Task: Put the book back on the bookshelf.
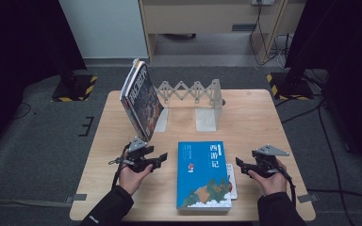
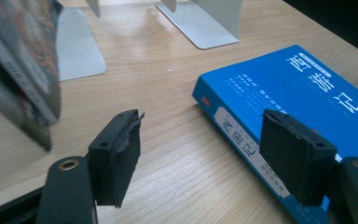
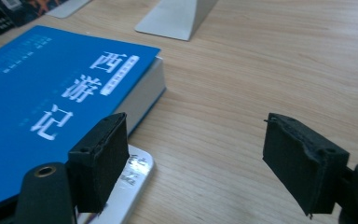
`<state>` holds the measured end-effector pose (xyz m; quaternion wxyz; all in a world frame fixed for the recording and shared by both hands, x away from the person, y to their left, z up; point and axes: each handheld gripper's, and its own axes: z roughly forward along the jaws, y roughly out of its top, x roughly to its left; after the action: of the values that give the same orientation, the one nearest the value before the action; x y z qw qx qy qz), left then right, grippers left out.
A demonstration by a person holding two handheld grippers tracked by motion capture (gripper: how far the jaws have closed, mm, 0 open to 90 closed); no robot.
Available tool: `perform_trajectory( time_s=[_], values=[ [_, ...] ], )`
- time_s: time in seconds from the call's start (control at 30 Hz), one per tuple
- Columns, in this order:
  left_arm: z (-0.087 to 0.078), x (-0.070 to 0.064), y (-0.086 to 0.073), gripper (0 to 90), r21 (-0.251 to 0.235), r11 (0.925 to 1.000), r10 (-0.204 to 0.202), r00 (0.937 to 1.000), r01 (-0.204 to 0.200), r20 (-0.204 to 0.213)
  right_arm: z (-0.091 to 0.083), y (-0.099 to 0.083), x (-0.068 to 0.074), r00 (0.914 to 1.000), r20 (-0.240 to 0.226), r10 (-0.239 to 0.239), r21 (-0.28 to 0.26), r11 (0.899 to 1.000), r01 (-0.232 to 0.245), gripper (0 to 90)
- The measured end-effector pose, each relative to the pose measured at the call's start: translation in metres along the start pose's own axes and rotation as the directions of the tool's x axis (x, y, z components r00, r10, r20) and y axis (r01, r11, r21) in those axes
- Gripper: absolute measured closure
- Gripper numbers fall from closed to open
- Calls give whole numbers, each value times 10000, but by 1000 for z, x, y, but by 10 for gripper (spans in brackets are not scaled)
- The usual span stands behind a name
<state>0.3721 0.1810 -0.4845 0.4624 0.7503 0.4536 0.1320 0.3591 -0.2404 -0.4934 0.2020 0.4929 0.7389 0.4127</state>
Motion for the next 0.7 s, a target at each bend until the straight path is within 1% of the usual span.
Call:
perform_trajectory(
  time_s=[0.07, 0.1, 0.13, 0.17, 0.3, 0.33, 0.37, 0.4, 0.47, 0.57, 0.6, 0.67, 0.7],
  values=[
    [4, -3, -1, 280, 70, 10000, 57, 10000, -57, 32, 0, 2, 4, 9998, -188, -26, 22, 10000, 26, 231],
    [6, -5, -1, 280, 148, 9998, 119, 9999, -120, 85, 0, 3, 6, 9996, -295, -21, 136, 9999, 25, 233],
    [8, -7, -2, 280, 115, 9999, 98, 9999, -99, 111, 0, 3, 9, 9991, -392, -128, 180, 9997, 135, 234],
    [10, -9, -2, 279, 206, 9995, 228, 9996, -231, 152, 1, 3, 11, 9990, -446, -99, 174, 9998, 107, 237],
    [18, -16, -3, 273, 374, 9987, 326, 9987, -340, 381, 4, 4, 20, 9969, -776, -100, 244, 9996, 119, 243],
    [20, -17, -4, 273, 449, 9989, 136, 9981, -163, 597, 5, 4, 21, 9964, -824, -185, 290, 9994, 210, 242],
    [22, -18, -5, 273, 488, 9988, 9, 9974, -44, 716, 6, 4, 24, 9959, -894, -114, 339, 9993, 145, 238],
    [24, -18, -6, 271, 570, 9984, -11, 9970, -34, 774, 7, 3, 25, 9954, -950, -110, 363, 9992, 145, 238],
    [27, -20, -7, 268, 673, 9976, 100, 9973, -149, 723, 9, 3, 28, 9941, -1077, -163, 442, 9988, 212, 238],
    [30, -21, -8, 262, 761, 9971, 3, 9965, -67, 835, 12, 2, 32, 9920, -1258, -77, 487, 9987, 140, 238],
    [31, -21, -9, 261, 777, 9970, -71, 9960, 2, 892, 12, 2, 33, 9911, -1322, -140, 489, 9986, 206, 238],
    [35, -21, -10, 256, 845, 9964, -203, 9946, 116, 1021, 14, 1, 35, 9897, -1430, -86, 507, 9986, 160, 239],
    [36, -22, -11, 255, 897, 9959, -175, 9944, 82, 1043, 15, 1, 37, 9890, -1479, 3, 533, 9985, 77, 240]
  ],
)
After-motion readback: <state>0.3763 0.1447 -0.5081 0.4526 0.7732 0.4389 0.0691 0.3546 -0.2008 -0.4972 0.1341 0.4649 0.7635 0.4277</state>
